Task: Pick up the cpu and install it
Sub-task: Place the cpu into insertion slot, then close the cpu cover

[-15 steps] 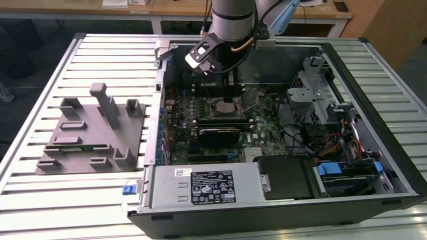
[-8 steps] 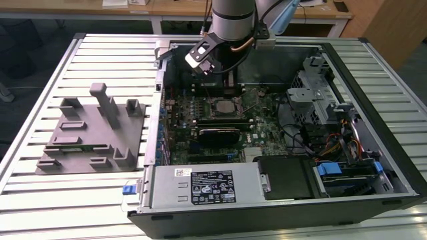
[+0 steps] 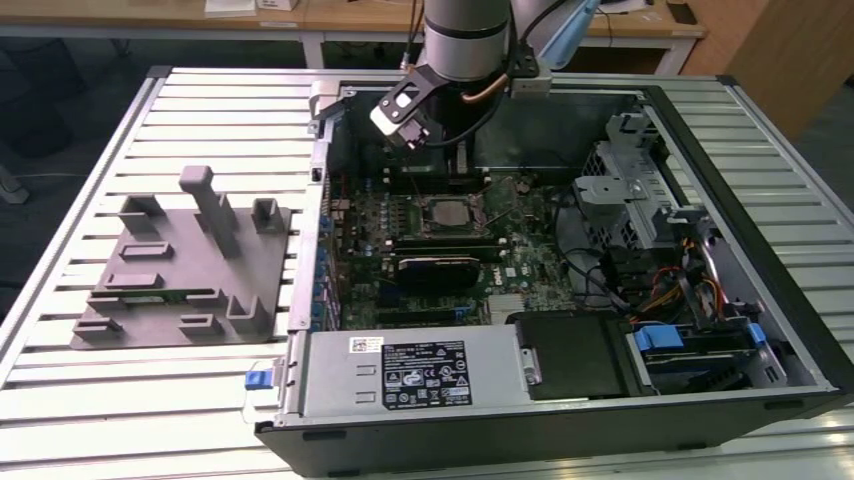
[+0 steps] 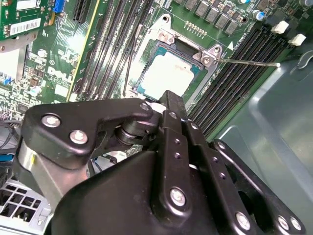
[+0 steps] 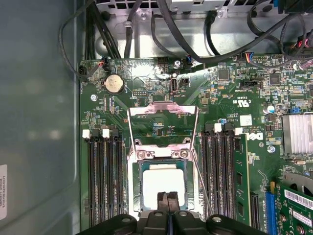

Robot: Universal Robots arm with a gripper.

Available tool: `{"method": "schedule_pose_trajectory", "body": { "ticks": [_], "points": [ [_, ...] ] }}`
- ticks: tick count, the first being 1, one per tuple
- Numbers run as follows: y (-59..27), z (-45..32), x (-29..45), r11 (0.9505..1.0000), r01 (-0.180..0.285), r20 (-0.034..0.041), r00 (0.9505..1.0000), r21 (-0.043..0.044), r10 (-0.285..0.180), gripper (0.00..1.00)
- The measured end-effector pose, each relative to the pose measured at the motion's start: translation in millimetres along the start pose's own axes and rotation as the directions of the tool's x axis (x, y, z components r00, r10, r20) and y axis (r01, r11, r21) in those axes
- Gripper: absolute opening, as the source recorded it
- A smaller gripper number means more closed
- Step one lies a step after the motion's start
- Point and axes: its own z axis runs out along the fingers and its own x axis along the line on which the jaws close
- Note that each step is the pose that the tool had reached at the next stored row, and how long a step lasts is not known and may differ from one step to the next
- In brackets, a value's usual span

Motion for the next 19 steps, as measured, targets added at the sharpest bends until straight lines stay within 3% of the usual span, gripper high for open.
{"method": "schedule_pose_trajectory", "body": {
  "ticks": [8, 19],
  "points": [
    [10.2, 0.4, 0.5, 1.0000, 0.005, 0.0000, 1.0000, 0.0041, -0.005, 0.11],
    [11.0, -4.7, 0.6, 0.9997, 0.023, -0.0010, 0.9997, 0.0054, -0.023, 0.11]
  ]
}}
